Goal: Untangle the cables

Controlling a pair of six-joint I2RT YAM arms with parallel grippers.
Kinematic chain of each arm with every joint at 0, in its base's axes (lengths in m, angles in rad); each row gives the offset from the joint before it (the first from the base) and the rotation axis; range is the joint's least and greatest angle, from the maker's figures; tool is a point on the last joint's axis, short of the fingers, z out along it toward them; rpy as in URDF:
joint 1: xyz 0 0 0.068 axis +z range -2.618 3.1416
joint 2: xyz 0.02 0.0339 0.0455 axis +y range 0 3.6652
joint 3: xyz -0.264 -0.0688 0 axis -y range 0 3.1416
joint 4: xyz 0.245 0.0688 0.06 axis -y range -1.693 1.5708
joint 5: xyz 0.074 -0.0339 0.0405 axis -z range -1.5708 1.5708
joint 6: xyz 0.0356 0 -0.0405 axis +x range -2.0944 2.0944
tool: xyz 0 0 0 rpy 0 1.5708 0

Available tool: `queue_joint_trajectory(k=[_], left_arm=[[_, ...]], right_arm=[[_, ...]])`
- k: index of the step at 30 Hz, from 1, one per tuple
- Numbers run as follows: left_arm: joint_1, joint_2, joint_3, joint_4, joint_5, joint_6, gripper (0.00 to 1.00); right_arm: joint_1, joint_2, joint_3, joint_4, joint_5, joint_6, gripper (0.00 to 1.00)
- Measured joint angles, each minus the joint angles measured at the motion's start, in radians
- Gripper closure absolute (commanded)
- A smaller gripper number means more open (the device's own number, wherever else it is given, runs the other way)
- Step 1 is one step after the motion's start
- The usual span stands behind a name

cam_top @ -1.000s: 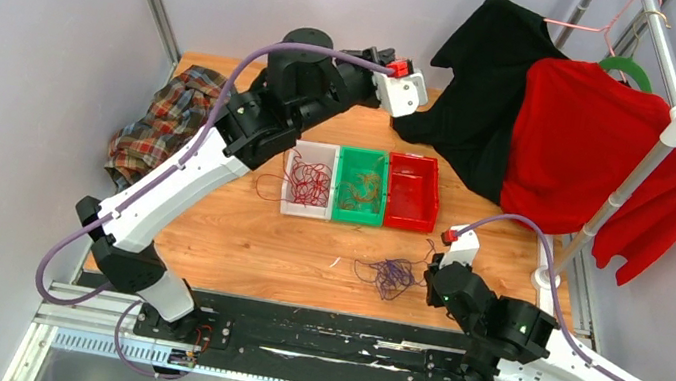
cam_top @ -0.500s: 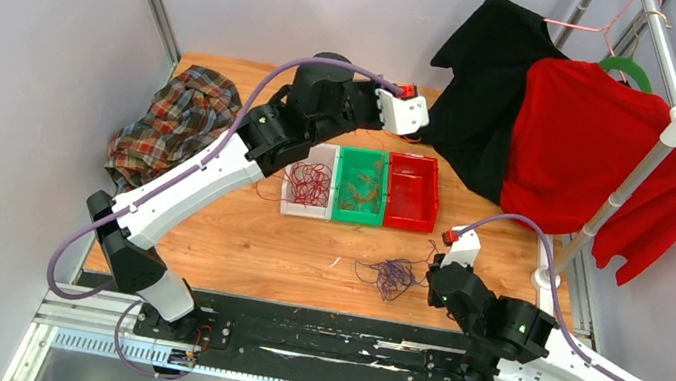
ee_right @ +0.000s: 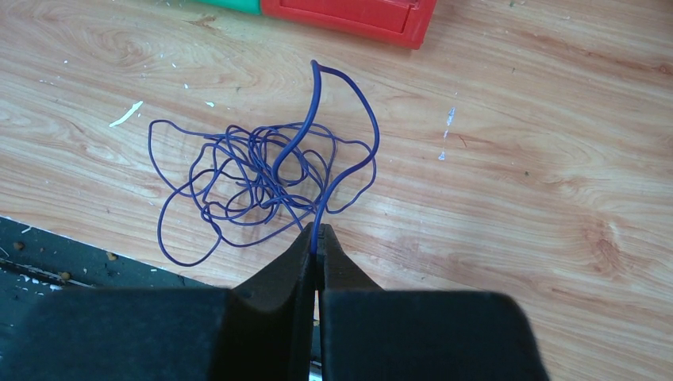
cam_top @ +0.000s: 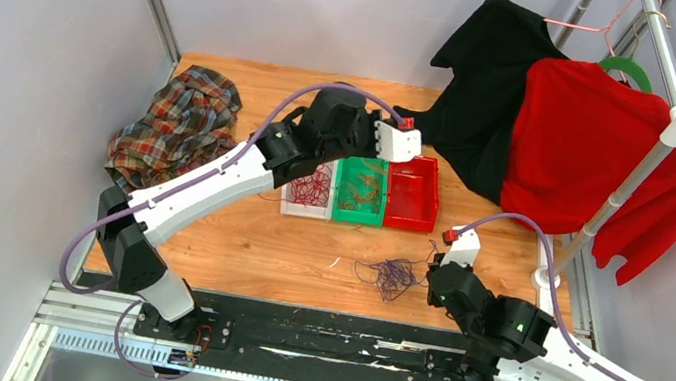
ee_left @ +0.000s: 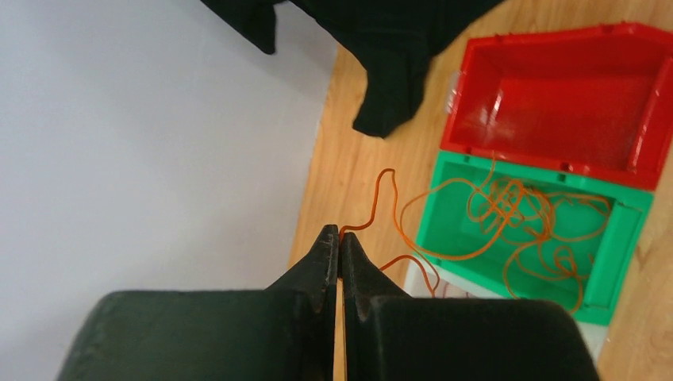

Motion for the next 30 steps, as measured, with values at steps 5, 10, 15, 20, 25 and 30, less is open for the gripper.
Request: queue_joint_trajectory(k=[5, 10, 15, 20, 25, 30], left_arm=[[0.0, 0.027, -0.055, -0.036, -0.001, 0.016, 0.99], [0.0, 0.094, -0.059, -0.055, 0.0, 0.02, 1.0], [0.0, 0.159, -0.059, -0.055, 0.014, 0.011, 1.0], [0.001, 0.217, -0.09, -0.022, 0.018, -0.006, 1.0], [0.007, 0.285, -0.13, 0.021, 0.011, -0.031, 0.99], [0.034, 0.343, -0.137, 0.024, 0.008, -0.066, 0.45]], right_arm=[[0.0, 0.0, 0.0, 0.0, 0.006, 0.009, 0.99], [0.0, 0.009, 0.0, -0.002, 0.01, 0.018, 0.99], [0.0, 0.02, 0.0, -0.006, 0.017, 0.035, 0.99], [0.0, 0.022, 0.0, -0.007, 0.027, 0.047, 0.99], [0.0, 0.031, 0.0, -0.008, 0.032, 0.054, 0.99], [-0.008, 0.038, 0.0, -0.008, 0.034, 0.057, 0.99]])
